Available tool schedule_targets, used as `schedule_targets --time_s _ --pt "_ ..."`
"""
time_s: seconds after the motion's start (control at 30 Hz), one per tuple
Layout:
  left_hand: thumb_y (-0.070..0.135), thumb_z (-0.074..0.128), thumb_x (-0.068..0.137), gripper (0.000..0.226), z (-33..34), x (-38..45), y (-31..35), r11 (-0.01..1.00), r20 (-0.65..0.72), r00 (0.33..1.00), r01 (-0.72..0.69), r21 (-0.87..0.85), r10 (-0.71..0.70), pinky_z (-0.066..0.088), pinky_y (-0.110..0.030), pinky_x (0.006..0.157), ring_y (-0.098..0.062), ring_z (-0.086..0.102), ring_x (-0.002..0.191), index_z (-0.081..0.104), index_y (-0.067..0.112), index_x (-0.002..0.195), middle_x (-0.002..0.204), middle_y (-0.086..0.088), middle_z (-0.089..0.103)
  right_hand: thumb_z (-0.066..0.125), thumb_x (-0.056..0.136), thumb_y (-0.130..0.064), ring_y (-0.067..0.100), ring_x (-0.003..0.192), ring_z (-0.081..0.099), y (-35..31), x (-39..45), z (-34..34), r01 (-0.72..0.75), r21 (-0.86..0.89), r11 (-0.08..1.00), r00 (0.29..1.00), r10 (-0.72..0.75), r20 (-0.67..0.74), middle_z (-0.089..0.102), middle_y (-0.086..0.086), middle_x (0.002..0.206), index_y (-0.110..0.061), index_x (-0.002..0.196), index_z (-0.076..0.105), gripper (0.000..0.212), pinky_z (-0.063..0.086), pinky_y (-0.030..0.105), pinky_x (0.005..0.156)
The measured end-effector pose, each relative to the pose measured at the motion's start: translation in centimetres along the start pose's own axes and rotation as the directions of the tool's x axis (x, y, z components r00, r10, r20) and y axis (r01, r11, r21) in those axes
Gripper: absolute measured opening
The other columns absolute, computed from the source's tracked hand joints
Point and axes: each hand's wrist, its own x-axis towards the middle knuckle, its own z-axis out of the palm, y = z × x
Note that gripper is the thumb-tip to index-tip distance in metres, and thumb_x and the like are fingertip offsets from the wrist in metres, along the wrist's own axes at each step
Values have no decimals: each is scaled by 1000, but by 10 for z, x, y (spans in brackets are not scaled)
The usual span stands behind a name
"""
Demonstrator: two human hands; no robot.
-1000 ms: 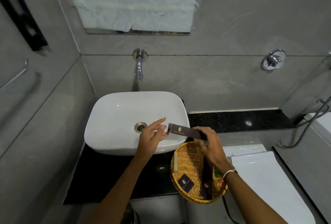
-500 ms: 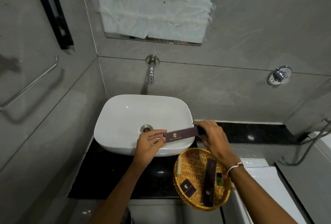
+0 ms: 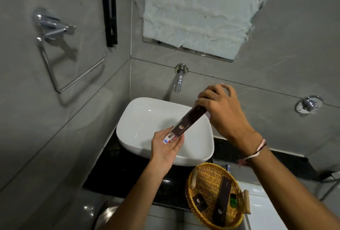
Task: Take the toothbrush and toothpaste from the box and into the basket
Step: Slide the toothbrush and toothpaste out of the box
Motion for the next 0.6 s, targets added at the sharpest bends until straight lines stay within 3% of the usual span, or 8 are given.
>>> schedule_targets --time_s 0.13,0.23,0.33,0.4,0.5,0.6 --pt "25 76 82 43 -13 -1 7 1000 -18 1000 5 -12 -6 65 -37 72 -33 76 91 64 2 117 114 -26 69 73 74 -1 23 119 53 -5 3 -10 -8 -6 1000 1000 8 0 71 -6 114 -29 107 73 44 37 53 109" --pt "21 81 79 48 -26 -3 14 999 15 1000 -3 32 2 64 -34 74 -31 74 103 64 0 118 121 -26 69 70 73 2 23 120 53 -9 3 -12 -32 -17 999 999 33 44 70 -6 115 -29 109 72 47 33 55 111" --pt "10 76 83 28 -43 -7 27 978 35 994 -112 178 107 62 -26 78 -29 72 110 72 -2 108 119 -25 72 67 72 6 26 115 60 -6 -1 -2 -123 16 992 990 122 66 72 -3 111 -25 107 72 47 31 61 111" --pt "3 73 85 11 -57 -16 40 954 -23 982 -176 244 187 62 -25 77 -29 74 105 77 -2 95 106 -23 77 68 71 5 30 110 65 6 -9 12 -255 58 965 960 246 132 74 1 108 -23 107 70 46 33 60 111" --pt "-6 66 88 8 -85 -37 67 887 -97 932 -296 355 350 63 -27 75 -29 76 93 74 -5 88 90 -20 78 71 70 5 41 98 69 13 -28 42 -460 216 861 874 396 283 76 17 101 -14 106 70 41 52 54 92" --pt "-9 62 88 21 -110 -65 92 756 -135 859 -348 554 494 61 -20 67 -26 74 75 73 1 74 71 -9 75 82 73 -1 41 86 72 -12 -40 70 -638 489 595 768 454 452 74 20 101 -7 106 68 37 62 49 74"
